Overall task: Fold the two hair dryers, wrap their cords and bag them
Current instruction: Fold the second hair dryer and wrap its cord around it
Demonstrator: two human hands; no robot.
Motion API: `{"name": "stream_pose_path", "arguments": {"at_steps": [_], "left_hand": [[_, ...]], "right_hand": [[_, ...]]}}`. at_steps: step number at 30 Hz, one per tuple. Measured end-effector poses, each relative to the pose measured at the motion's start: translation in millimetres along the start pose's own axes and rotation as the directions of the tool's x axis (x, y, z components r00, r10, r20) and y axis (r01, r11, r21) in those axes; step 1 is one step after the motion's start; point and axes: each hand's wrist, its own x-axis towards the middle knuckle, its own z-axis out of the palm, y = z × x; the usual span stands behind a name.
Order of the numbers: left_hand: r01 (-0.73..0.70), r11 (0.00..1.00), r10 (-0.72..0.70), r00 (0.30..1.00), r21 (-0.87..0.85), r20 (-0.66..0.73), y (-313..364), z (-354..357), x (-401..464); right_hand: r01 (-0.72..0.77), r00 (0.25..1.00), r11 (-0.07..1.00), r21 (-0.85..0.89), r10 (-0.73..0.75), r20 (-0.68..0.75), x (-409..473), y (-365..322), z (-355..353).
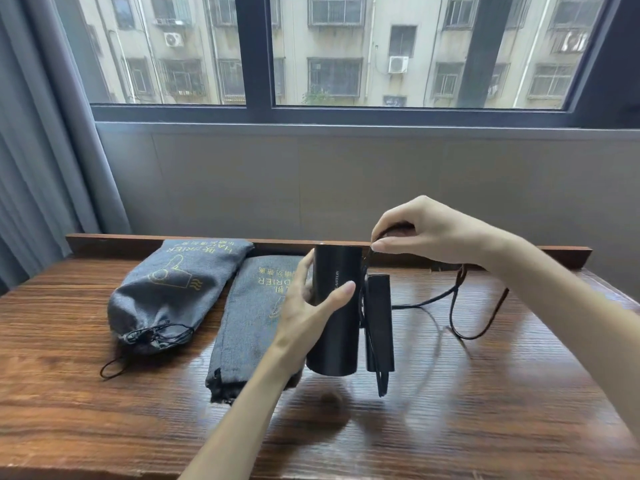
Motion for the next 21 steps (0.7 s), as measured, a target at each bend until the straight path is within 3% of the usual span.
{"name": "stream_pose_path", "arguments": {"at_steps": [6, 14, 16, 18, 21], "left_hand": [[0.049, 0.989, -0.046, 0.999, -0.140, 0.030, 0, 4, -6], [0.039, 0.971, -0.024, 0.997, -0.235, 0.069, 8, 9, -6], [0.066, 0.969, -0.050, 0.996, -0.237, 0.072, 9, 9, -6], [0.099, 0.963, -0.085, 0.994, -0.250, 0.068, 11, 8, -7], [0.140, 0.946, -0.121, 0.989, -0.292, 0.081, 9, 3, -8]], "right_hand": [[-0.079, 0.992, 0.983, 0.163, 0.062, 0.112, 4, 7, -3], [-0.171, 0.974, 0.980, -0.103, 0.184, 0.130, 13, 16, 38], [-0.179, 0.978, 0.983, -0.035, 0.182, 0.098, 6, 16, 51], [-0.148, 0.986, 0.986, -0.076, 0.153, 0.064, 1, 21, 63], [-0.074, 0.990, 0.995, -0.070, 0.082, 0.114, -2, 29, 80]]}}
